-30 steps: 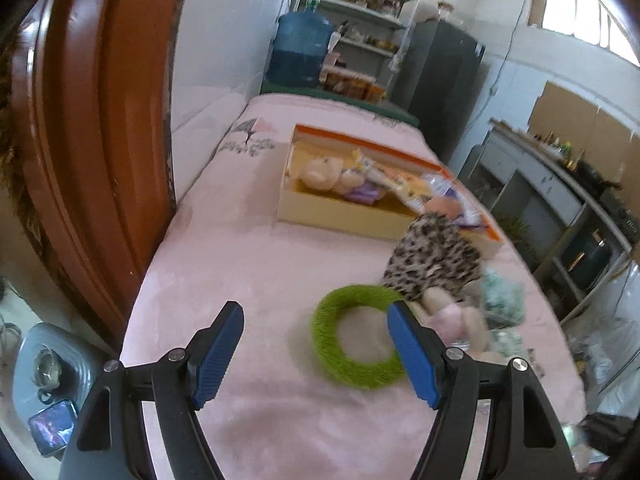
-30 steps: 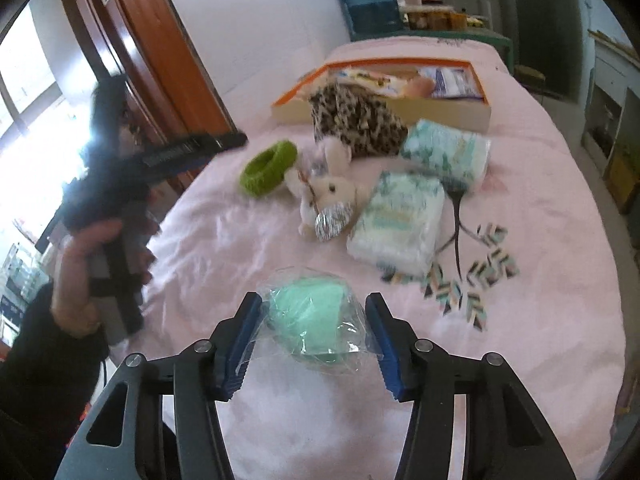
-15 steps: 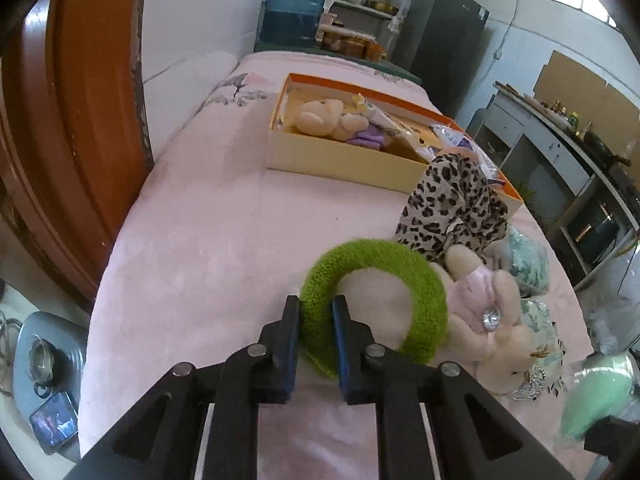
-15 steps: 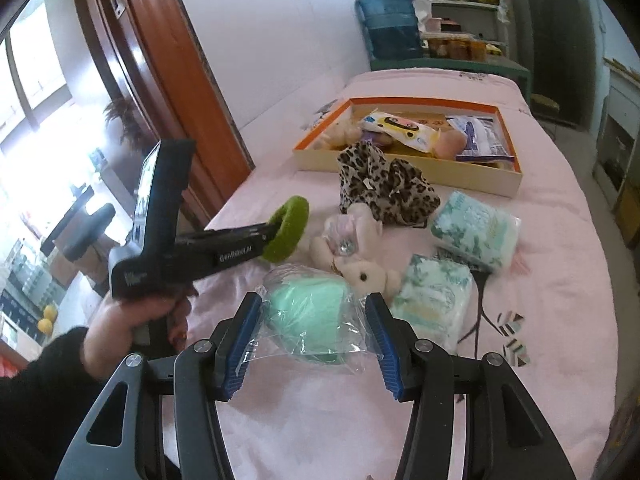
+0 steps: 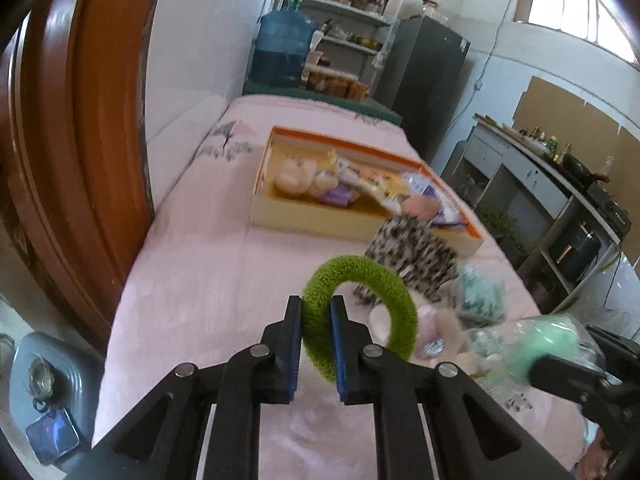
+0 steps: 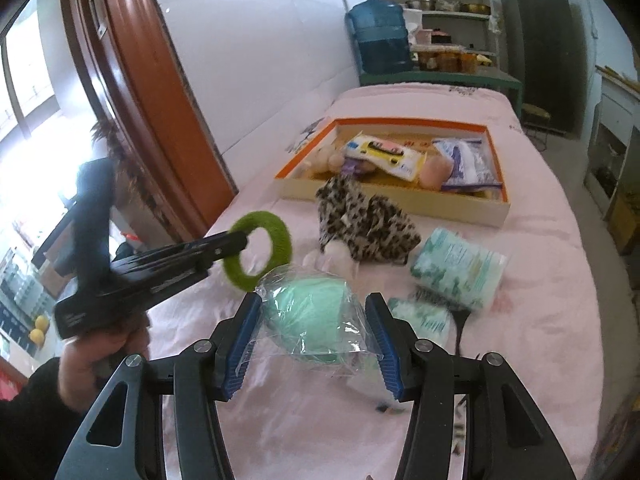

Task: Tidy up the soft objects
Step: 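Carry the green ring and the mint sponge with both grippers over the box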

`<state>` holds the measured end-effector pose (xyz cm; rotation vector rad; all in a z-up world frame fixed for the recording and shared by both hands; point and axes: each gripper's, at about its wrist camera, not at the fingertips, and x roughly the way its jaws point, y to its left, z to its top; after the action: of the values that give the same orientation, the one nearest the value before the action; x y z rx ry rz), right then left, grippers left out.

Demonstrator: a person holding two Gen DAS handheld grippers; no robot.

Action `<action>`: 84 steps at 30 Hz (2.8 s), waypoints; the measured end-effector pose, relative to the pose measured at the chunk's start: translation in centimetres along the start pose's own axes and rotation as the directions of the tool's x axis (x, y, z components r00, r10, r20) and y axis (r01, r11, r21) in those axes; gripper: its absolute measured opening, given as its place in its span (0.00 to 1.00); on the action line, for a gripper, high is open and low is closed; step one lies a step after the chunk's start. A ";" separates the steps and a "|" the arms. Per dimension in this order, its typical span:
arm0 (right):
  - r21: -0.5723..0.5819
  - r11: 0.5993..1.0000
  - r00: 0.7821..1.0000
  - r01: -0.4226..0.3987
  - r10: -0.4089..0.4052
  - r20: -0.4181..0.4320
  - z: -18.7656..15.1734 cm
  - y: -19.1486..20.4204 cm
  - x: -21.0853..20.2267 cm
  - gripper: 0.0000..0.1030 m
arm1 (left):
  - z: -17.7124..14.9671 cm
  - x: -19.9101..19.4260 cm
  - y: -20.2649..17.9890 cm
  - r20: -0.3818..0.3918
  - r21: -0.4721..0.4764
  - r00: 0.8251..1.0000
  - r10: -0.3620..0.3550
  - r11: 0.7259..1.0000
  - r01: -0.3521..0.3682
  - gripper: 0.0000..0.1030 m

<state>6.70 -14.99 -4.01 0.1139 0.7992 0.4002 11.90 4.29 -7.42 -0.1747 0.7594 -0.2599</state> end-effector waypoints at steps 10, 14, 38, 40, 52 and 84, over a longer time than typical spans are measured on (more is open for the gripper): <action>-0.013 0.999 0.997 0.052 -0.051 0.066 4.2 -1.6 -0.1 0.54 | 4.3 -1.8 -1.6 0.085 0.035 0.995 -0.048 0.998 0.045 0.14; -0.028 0.997 0.994 0.073 -0.071 0.089 6.3 -2.1 0.4 0.54 | 6.0 -1.7 -2.1 0.107 0.048 0.993 -0.059 0.997 0.054 0.14; 0.030 0.989 0.983 0.146 -0.148 0.105 17.2 -9.1 8.7 0.54 | 16.0 7.5 -1.5 0.098 0.040 0.995 -0.004 0.999 0.000 0.14; 0.033 0.988 0.983 0.154 -0.156 0.099 17.8 -9.6 9.6 0.54 | 16.5 8.5 -1.2 0.091 0.031 0.996 0.005 0.999 -0.008 0.14; 0.038 0.985 0.984 0.171 -0.172 0.039 20.1 -11.8 14.9 0.54 | 18.9 14.5 0.0 0.025 0.017 0.997 0.066 0.998 -0.066 0.14; 0.020 0.984 0.979 0.180 -0.177 -0.099 19.4 -12.8 22.2 0.56 | 18.4 21.3 3.2 -0.151 -0.041 0.984 0.089 0.994 -0.097 0.15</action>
<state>38.42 -17.08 -8.71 0.0491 0.9038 0.2259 40.11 2.25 -9.08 -0.1661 0.9203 -0.1670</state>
